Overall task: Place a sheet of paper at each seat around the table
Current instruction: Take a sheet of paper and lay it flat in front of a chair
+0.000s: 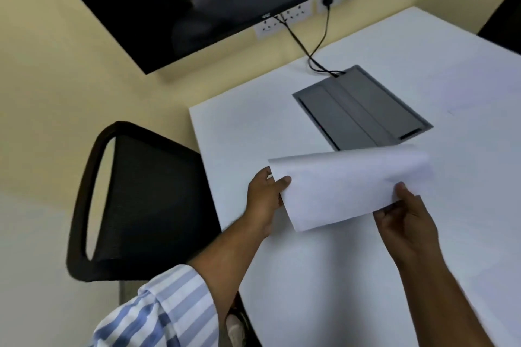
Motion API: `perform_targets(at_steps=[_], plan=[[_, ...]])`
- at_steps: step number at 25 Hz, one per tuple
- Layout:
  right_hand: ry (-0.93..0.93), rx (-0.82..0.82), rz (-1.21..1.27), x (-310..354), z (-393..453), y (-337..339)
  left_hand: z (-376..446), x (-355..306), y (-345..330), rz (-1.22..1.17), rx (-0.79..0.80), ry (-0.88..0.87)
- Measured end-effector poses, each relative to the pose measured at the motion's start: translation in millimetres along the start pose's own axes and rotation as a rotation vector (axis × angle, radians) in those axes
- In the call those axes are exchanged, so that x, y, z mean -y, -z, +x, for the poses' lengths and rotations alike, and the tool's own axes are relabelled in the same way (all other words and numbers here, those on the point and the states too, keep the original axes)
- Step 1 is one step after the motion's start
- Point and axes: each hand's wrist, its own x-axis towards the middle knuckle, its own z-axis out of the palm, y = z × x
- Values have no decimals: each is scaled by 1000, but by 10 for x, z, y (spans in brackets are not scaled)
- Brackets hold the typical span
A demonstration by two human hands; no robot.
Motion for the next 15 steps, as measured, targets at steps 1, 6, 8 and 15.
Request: perform_targets(at_steps=[1,6,8,15], plan=[[6,34,5,-182,-75,-87,16,-59,248,-26,14,-8],[-43,-123,-147,-1123,-252,-323,200,-12,1089,-90,-65,78],[-4,-377,-355,-1533,-313,-338,301,92,1305,-45,-146,126],[228,-377,-802,-1946,-243,-446,615,208,1675,78,-266,113]])
